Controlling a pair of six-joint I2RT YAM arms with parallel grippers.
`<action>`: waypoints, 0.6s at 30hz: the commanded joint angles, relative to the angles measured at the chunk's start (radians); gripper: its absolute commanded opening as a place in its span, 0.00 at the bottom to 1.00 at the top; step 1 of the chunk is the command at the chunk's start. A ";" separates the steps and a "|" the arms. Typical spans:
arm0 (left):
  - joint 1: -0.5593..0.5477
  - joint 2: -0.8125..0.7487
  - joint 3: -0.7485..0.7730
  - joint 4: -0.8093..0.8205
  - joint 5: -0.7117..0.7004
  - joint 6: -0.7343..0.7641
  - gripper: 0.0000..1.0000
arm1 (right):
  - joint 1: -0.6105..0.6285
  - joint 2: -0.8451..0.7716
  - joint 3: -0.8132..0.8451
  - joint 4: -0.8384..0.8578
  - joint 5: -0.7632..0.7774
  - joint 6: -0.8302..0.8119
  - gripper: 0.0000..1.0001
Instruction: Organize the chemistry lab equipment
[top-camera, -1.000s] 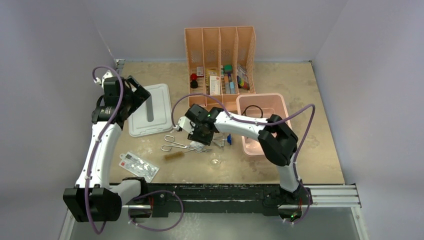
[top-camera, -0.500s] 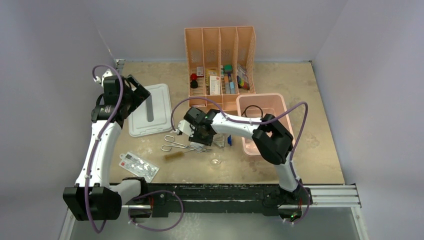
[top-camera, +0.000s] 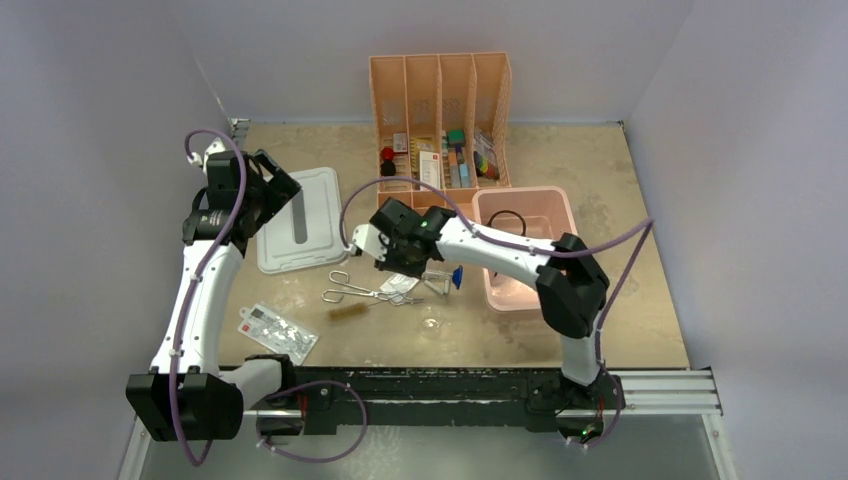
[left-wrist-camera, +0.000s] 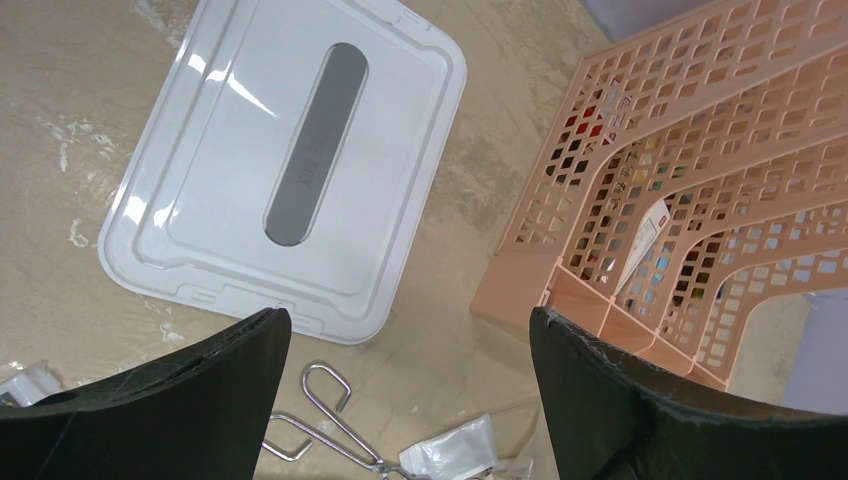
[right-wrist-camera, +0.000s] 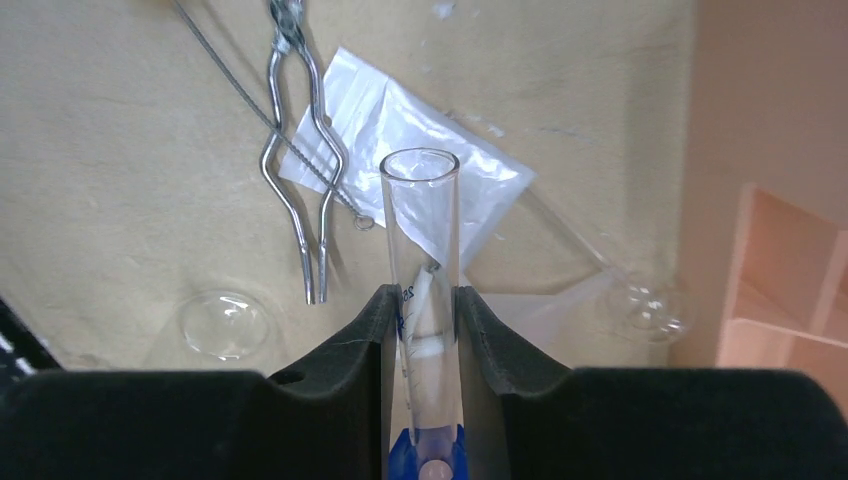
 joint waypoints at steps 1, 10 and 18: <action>-0.004 -0.005 0.026 0.048 0.019 -0.012 0.88 | 0.004 -0.131 0.084 -0.008 -0.021 0.002 0.21; -0.004 -0.019 0.005 0.071 0.041 -0.023 0.88 | -0.003 -0.284 0.125 0.033 -0.067 0.165 0.21; -0.004 -0.029 -0.006 0.087 0.050 -0.035 0.88 | -0.128 -0.416 0.204 0.085 -0.009 0.347 0.20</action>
